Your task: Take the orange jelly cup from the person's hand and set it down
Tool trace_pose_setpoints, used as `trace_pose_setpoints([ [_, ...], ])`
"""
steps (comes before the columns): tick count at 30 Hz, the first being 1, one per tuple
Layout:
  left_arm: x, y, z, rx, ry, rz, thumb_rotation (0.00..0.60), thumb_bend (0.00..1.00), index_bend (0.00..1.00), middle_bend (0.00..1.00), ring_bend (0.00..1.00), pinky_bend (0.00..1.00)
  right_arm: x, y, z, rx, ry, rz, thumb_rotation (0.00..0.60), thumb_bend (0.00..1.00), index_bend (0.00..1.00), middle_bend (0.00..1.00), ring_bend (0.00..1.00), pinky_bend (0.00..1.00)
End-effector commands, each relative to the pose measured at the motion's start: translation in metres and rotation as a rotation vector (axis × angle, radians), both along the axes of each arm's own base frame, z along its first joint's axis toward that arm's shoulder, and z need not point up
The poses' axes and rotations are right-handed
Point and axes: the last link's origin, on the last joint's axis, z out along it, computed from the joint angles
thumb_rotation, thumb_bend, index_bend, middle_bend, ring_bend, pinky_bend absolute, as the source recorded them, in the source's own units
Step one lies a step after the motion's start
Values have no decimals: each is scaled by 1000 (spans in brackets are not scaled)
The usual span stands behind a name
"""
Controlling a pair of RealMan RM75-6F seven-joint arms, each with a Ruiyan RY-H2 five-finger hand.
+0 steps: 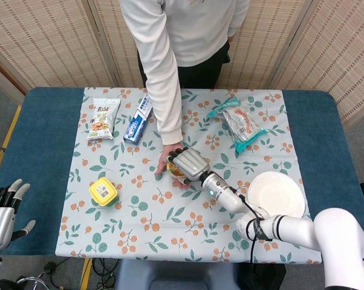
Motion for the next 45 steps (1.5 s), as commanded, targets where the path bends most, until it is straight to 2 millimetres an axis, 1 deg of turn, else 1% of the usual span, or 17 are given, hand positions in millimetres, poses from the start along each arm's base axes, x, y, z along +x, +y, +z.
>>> trace_pose_setpoints([
  [1, 0, 0, 0, 0, 0, 1, 600, 177, 114, 31, 112, 102, 1, 0, 1, -6, -16, 3, 600, 384, 334, 350, 265, 405],
  [3, 0, 0, 0, 0, -1, 1, 600, 177, 114, 31, 112, 102, 2, 1, 4, -8, -40, 1, 600, 392, 352, 358, 277, 425],
  [6, -1, -1, 1, 3, -2, 0, 600, 177, 114, 31, 112, 102, 2, 1, 14, -19, -74, 4, 600, 401, 363, 363, 286, 439],
  [13, 2, 1, 2, 5, 1, -11, 600, 177, 114, 31, 112, 102, -2, 8, 53, -53, -157, 8, 600, 402, 364, 365, 287, 441],
  [16, 4, 2, 3, 4, 3, -17, 600, 177, 114, 31, 112, 102, -9, 14, 73, -70, -175, 6, 600, 402, 364, 365, 287, 441],
  [19, 5, 3, 2, 1, 2, -22, 600, 177, 114, 31, 112, 102, -23, 20, 94, -100, -167, -2, 600, 402, 364, 365, 286, 441],
  [23, 8, 4, 1, -3, 3, -30, 600, 177, 114, 31, 112, 102, -47, 26, 108, -121, -111, -25, 600, 402, 364, 365, 287, 441],
  [27, 11, 5, -1, -6, 2, -39, 600, 177, 114, 31, 112, 102, -72, 26, 104, -112, -42, -65, 600, 402, 364, 365, 287, 441],
  [32, 13, 6, -3, -10, 5, -44, 600, 177, 114, 31, 112, 102, -96, 23, 86, -90, 4, -106, 600, 402, 364, 365, 287, 441],
  [37, 14, 5, -2, -8, 6, -42, 600, 177, 114, 31, 112, 102, -109, 18, 68, -76, 8, -132, 600, 402, 364, 365, 287, 441],
  [45, 11, 3, -3, -9, 8, -33, 600, 177, 114, 31, 112, 102, -119, 14, 42, -56, 38, -130, 600, 394, 364, 349, 281, 441],
])
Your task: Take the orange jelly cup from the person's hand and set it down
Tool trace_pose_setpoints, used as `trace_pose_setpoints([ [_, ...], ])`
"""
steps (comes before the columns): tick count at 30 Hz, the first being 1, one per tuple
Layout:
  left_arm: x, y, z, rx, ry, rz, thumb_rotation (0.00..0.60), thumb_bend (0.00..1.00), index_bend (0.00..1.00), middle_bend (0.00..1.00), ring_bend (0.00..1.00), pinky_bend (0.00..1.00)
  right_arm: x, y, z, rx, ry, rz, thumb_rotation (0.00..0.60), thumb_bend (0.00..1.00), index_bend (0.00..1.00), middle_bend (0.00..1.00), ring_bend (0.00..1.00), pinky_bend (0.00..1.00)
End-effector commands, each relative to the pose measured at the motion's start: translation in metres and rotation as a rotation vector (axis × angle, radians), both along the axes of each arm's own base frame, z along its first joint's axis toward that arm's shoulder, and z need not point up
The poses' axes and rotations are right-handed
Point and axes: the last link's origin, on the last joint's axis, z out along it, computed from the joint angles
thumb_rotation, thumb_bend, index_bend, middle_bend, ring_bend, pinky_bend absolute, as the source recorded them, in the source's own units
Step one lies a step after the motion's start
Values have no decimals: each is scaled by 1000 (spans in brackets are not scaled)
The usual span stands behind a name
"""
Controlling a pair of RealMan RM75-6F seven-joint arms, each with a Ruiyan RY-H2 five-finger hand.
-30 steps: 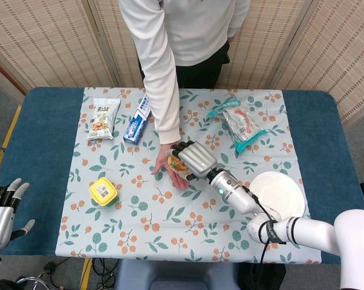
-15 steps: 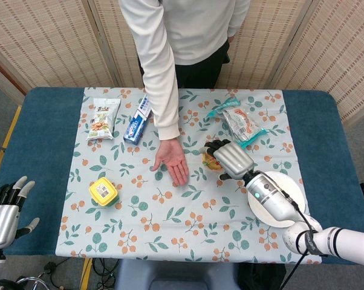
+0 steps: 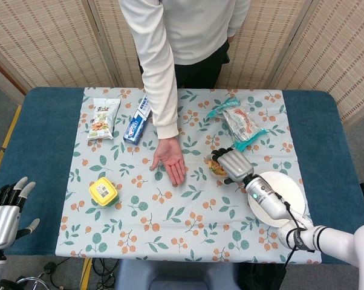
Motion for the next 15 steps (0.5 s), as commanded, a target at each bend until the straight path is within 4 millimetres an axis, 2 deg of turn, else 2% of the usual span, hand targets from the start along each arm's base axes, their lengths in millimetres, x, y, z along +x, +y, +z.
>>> trace_pose_setpoints([
  [1, -1, -1, 0, 1, 0, 2, 600, 177, 114, 31, 112, 102, -3, 1, -12, 20, 10, -1, 600, 391, 364, 343, 274, 441],
  [6, -2, -1, 0, 1, -1, 4, 600, 177, 114, 31, 112, 102, -9, 1, -21, 26, 33, -1, 600, 383, 355, 301, 217, 387],
  [8, -3, -1, 0, 2, -2, 4, 600, 177, 114, 31, 112, 102, -11, 1, -21, 33, 32, -10, 600, 365, 277, 243, 164, 335],
  [11, -3, -1, 0, 4, -1, 4, 600, 177, 113, 31, 112, 102, -12, 2, -18, 41, 21, -24, 600, 321, 57, 108, 54, 234],
  [13, -2, 0, 0, 4, -2, 3, 600, 177, 112, 31, 112, 102, -10, 4, -14, 48, 7, -29, 600, 308, 4, 40, 11, 180],
  [15, -1, 0, 0, 4, -2, 0, 600, 177, 112, 31, 112, 102, -9, 6, -9, 47, 1, -27, 600, 307, 0, 5, 0, 142],
])
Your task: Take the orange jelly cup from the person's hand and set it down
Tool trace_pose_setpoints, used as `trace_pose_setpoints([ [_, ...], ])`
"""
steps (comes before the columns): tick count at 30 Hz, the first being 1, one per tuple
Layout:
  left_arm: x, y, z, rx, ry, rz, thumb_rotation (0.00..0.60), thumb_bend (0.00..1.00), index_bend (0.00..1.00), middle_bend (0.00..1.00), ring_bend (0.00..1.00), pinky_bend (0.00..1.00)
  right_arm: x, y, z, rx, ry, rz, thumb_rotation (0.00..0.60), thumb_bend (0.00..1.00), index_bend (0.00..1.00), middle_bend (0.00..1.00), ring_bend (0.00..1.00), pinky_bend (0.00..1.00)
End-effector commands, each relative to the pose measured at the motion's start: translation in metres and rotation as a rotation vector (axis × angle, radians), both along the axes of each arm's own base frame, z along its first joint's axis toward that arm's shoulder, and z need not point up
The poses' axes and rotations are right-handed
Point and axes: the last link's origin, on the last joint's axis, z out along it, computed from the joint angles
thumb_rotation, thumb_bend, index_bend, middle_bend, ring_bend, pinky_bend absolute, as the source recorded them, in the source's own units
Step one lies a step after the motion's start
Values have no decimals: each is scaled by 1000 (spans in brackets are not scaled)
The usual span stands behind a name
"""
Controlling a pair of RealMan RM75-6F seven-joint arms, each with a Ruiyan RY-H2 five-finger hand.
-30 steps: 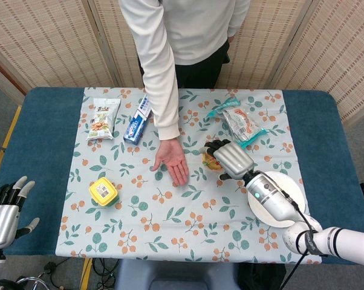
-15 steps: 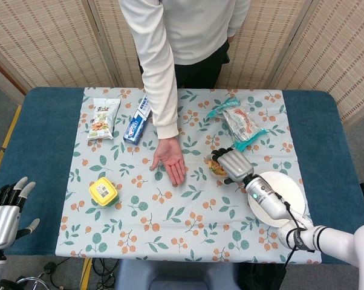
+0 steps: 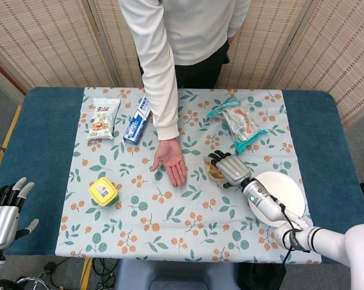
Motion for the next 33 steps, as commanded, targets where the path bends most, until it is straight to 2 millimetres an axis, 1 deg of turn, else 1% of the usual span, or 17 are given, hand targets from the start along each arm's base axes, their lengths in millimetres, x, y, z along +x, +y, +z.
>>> trace_pose_setpoints([
  [1, 1, 0, 0, -2, 0, -3, 600, 177, 112, 31, 112, 102, 2, 4, 11, -3, -21, -1, 600, 307, 0, 0, 0, 132],
  [3, 1, 1, 0, -2, 1, -5, 600, 176, 111, 31, 112, 102, 3, 6, 19, -17, -33, 7, 600, 307, 0, 0, 0, 129],
  [6, 1, 2, 0, -1, 2, -7, 600, 177, 111, 31, 112, 102, 4, 9, 37, -54, -52, 22, 600, 307, 0, 0, 0, 129],
  [7, 2, 3, 0, 0, 2, -7, 600, 177, 111, 31, 112, 102, 4, 11, 45, -76, -61, 28, 600, 307, 0, 3, 0, 128],
  [9, 2, 4, 1, -1, 4, -10, 600, 177, 111, 31, 112, 102, 3, 15, 59, -115, -69, 36, 600, 307, 0, 32, 2, 130],
  [12, 4, 7, 1, -3, 8, -16, 600, 176, 111, 31, 112, 102, -5, 25, 82, -190, -70, 20, 600, 307, 2, 80, 21, 145],
  [16, 5, 11, 1, -4, 11, -20, 600, 177, 111, 31, 112, 102, -23, 46, 114, -285, -78, -26, 600, 307, 55, 164, 88, 197],
  [21, 7, 16, -1, -8, 11, -27, 600, 177, 111, 31, 112, 102, -46, 73, 143, -366, -85, -67, 600, 308, 85, 200, 116, 217],
  [24, 9, 18, -2, -7, 11, -31, 600, 176, 111, 31, 112, 102, -61, 95, 160, -415, -90, -98, 600, 308, 95, 203, 117, 218],
  [28, 12, 19, -1, 2, 11, -36, 600, 177, 111, 31, 112, 102, -76, 120, 178, -470, -89, -123, 600, 308, 97, 208, 117, 218],
  [33, 16, 20, -1, 3, 8, -47, 600, 177, 111, 31, 112, 102, -87, 148, 191, -508, -83, -151, 600, 308, 97, 215, 127, 218],
])
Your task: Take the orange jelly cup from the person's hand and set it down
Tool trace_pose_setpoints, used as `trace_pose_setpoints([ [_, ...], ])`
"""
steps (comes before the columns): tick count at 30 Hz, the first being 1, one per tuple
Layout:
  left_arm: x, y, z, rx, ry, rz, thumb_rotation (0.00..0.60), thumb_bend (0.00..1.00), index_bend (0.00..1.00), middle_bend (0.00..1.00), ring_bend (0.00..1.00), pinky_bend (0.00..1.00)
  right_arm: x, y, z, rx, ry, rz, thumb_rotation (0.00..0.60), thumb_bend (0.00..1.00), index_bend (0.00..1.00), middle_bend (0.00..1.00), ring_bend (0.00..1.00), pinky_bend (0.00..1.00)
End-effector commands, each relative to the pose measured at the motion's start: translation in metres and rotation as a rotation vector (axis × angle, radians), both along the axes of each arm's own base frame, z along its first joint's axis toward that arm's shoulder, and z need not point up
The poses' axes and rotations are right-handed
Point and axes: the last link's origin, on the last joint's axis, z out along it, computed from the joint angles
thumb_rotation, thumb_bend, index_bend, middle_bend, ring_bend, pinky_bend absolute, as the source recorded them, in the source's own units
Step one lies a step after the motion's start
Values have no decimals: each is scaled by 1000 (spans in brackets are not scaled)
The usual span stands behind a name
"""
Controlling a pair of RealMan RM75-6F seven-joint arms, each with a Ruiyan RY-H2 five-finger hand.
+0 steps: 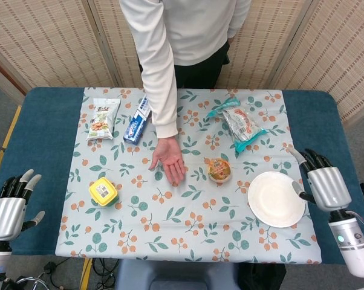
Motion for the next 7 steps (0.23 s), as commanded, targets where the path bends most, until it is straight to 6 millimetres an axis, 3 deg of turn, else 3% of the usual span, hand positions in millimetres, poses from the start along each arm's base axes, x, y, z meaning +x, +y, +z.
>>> trace_pose_setpoints([
  [1, 2, 0, 0, 1, 0, -6, 600, 177, 111, 31, 112, 102, -7, 22, 8, -14, 1, -22, 600, 308, 97, 217, 128, 218],
  [7, 7, 0, 2, 4, -2, -16, 600, 177, 110, 31, 112, 102, -19, 46, 15, -53, -18, -67, 600, 310, 97, 217, 128, 218],
])
